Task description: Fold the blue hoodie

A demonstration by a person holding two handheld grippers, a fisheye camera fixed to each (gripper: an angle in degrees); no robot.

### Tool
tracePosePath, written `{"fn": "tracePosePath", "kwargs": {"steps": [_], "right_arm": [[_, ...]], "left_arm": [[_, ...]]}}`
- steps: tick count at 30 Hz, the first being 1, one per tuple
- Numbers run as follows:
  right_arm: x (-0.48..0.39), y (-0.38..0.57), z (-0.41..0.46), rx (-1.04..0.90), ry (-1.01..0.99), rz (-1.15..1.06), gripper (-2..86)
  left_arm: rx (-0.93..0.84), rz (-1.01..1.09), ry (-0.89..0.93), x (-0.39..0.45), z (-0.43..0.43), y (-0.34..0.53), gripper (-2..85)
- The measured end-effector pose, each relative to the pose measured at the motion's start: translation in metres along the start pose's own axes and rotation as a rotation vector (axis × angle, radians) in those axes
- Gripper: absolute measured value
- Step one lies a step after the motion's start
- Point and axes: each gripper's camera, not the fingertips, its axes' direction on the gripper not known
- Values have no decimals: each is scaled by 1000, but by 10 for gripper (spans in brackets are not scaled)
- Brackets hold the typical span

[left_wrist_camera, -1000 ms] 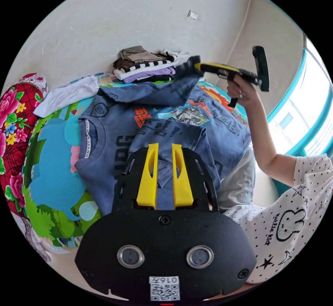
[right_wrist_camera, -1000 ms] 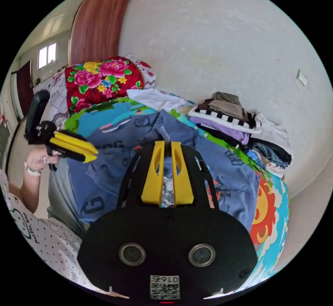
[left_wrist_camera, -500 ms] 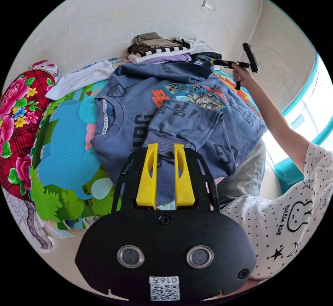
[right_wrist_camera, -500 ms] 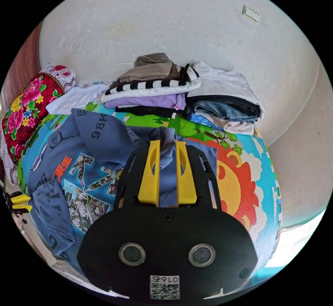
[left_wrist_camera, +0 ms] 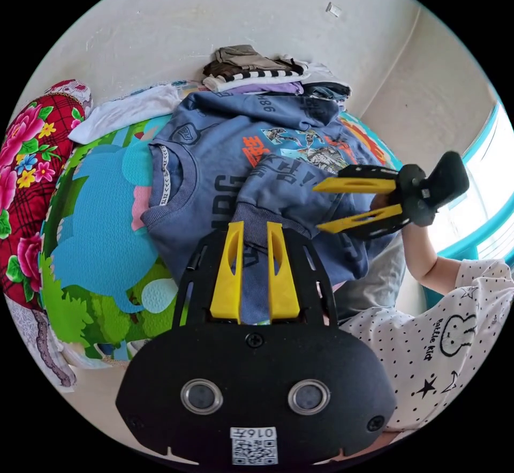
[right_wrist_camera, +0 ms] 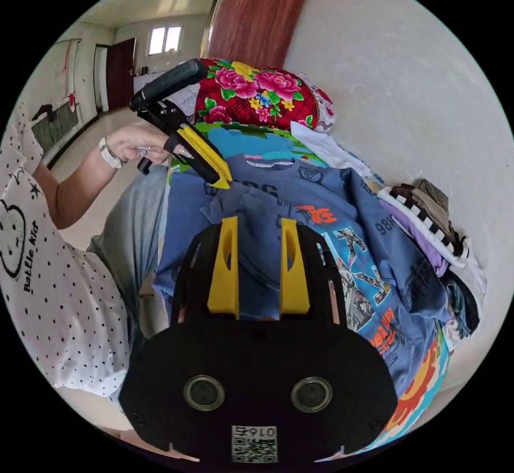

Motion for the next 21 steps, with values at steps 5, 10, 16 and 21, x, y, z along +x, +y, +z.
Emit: {"fn": "tracePosePath", "kwargs": {"steps": [5,10,16,21], "right_arm": [[-14,-10,18,-72,51,-138,94],[9,-7,12,-36,13,-80,47],[109,10,-27,74,81,284,36],[197,48,-7,-31,79,589,36]], "left_arm": [[64,-22,9,-8,-12,1,62],[115,25,18,-6,-20,-6,59],[177,135,-4,10,-31,-46,60],[105,206,-16,30,3,-98,63]]}}
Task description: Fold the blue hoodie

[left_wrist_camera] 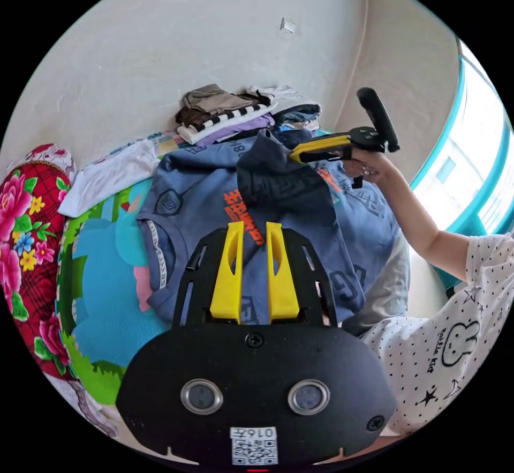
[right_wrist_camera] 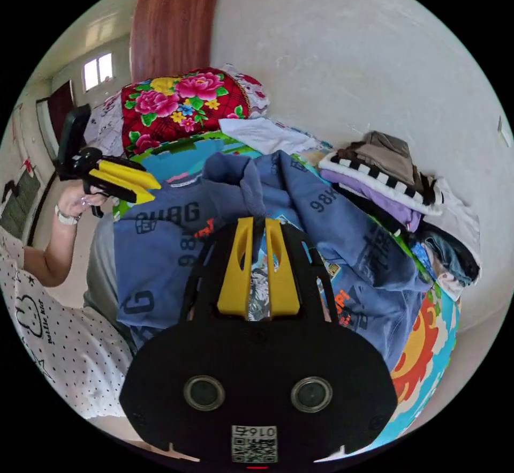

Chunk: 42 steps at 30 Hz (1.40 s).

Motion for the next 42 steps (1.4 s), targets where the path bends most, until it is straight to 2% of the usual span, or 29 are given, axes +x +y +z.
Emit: {"fn": "tracePosePath", "kwargs": {"steps": [4,7,10,14,16,18,20,23,26,28,32,35,39,42], "right_arm": [[54,18,27,-118,93,255,36],[54,33,13,-9,41,227,41],[54,28,11,27,-36,190,78],[65,12,31,-31,-25,203,100],[74,7,52,-118,-34,224,102],[76,9,59,-139,-57,231,89],[74,15,54,-90,-65,229,44],[68,25,45,-41,-45,211,31],[66,34,42,-23,-24,202,25],[65,40,42,-14,-30,193,23],[62,49,30,48,7,185,22],[63,51,24,90,21,210,24],[73,50,64,-64,53,286,36],[78,63,71,-79,97,359,67]], "left_arm": [[-160,1,-29,3,39,-17,75],[-184,-14,-44,-3,43,-13,79],[-171,-57,14,-14,45,-17,74],[-139,-24,44,-19,52,-44,62],[-99,2,49,-21,58,-68,59],[-79,43,60,-21,70,-97,57],[-102,88,58,-21,98,-135,56],[-143,116,90,-22,140,-167,56],[-176,142,161,-19,168,-178,52],[-114,184,178,-17,162,-178,26],[-28,261,128,-8,129,-184,-1],[-86,264,82,-7,135,-192,9],[-177,220,18,-15,168,-184,65],[-93,130,-1,-33,144,-171,85]]}}
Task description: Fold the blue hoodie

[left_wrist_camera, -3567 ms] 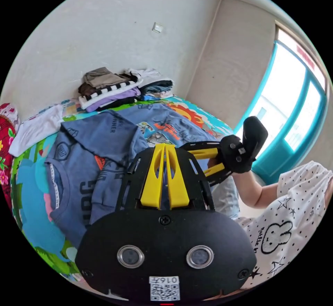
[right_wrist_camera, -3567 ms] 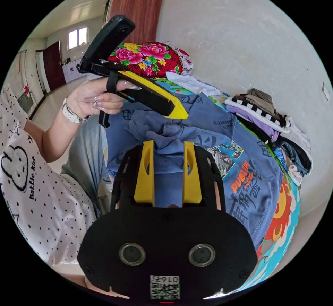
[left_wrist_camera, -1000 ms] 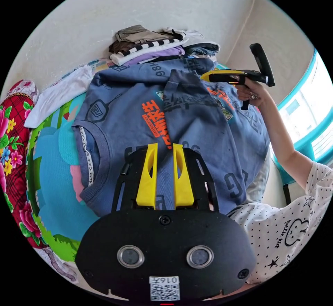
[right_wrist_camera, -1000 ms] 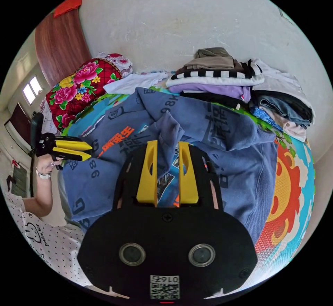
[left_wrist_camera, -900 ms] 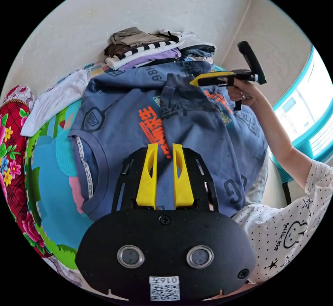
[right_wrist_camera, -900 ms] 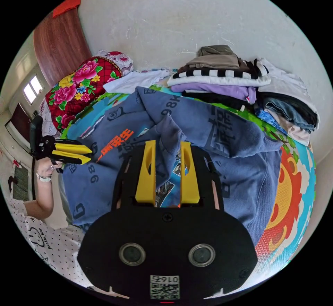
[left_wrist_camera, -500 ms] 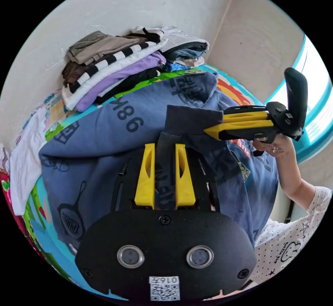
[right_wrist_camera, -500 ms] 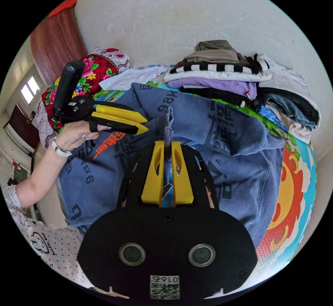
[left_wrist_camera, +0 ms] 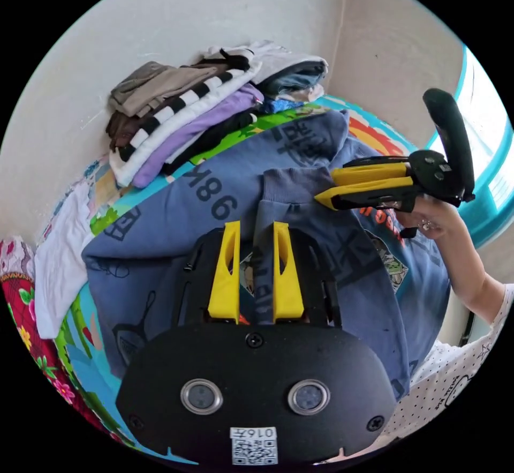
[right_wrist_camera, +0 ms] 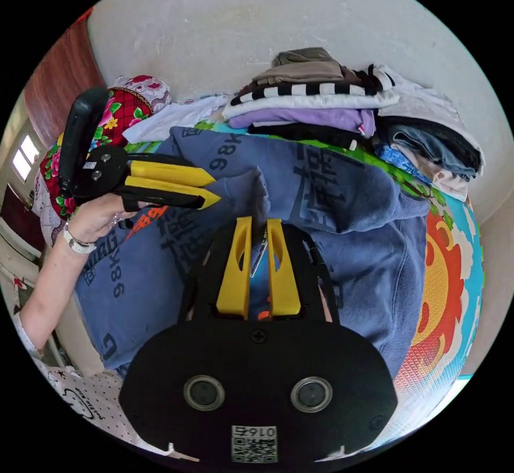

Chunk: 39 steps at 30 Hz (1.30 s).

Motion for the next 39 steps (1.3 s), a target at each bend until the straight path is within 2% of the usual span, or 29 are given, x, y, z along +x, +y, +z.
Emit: {"fn": "tracePosePath", "kwargs": {"steps": [3,7,9,14,20,26,30,35,39], "right_arm": [[0,25,-31,86,-22,-19,84],[-46,92,-78,149,-117,-282,76],[-70,129,-87,177,-149,-370,75],[-120,206,-86,178,-197,-460,86],[-144,251,-65,98,-223,-461,110],[-150,266,-64,54,-256,-505,105],[-156,272,-58,45,-350,-521,98],[-161,278,-51,65,-263,-515,64],[-153,281,-54,64,-302,-524,34]], "left_arm": [[93,-20,-61,-14,-58,37,79],[-11,81,63,-14,-116,130,80],[26,88,90,-12,-136,176,98],[-63,44,70,-3,-167,270,101],[-198,23,80,8,-154,309,110],[-166,-34,160,-2,-146,328,92],[-140,-36,192,-6,-151,337,72],[-117,59,166,4,-159,350,38],[-103,103,168,6,-166,354,21]]}}
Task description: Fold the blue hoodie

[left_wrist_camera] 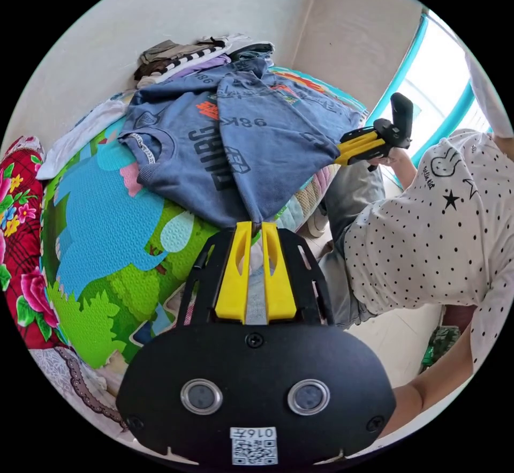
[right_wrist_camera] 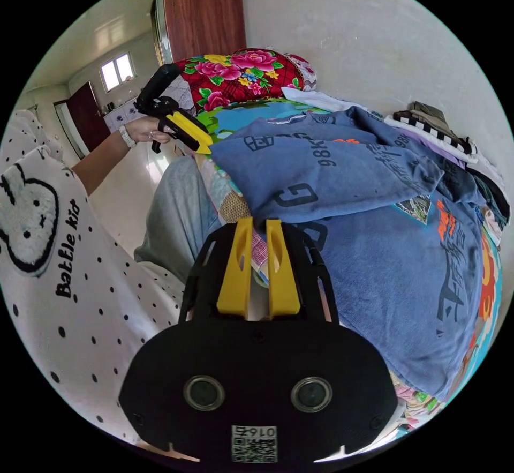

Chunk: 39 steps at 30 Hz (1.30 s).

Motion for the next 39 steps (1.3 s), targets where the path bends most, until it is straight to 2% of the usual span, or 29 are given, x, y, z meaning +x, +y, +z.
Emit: {"fn": "tracePosePath", "kwargs": {"steps": [5,9,18,22,26,28,30,34,37,39], "right_arm": [[4,6,-12,15,-33,-37,16],[12,17,-19,37,-110,-22,11],[-1,30,-15,-8,-91,-49,23],[15,34,-58,58,-154,-70,68],[56,27,-109,165,-13,-22,83],[90,9,-129,201,122,29,84],[115,-8,-134,198,237,60,92],[183,-51,-123,126,447,126,117],[235,-73,-103,-3,487,147,132],[259,-79,-93,-59,464,151,138]], "left_arm": [[89,173,-34,15,-20,16,1],[118,222,-17,21,-22,28,-4],[57,139,26,23,-29,32,4],[82,-18,-105,5,-78,18,44],[177,32,-218,-11,-106,-57,60],[189,49,-238,-23,-101,-103,61],[205,75,-206,-38,-89,-150,66],[220,119,-10,-66,-46,-265,70],[206,159,134,-65,-13,-340,71],[190,176,150,-56,5,-377,73]]}}
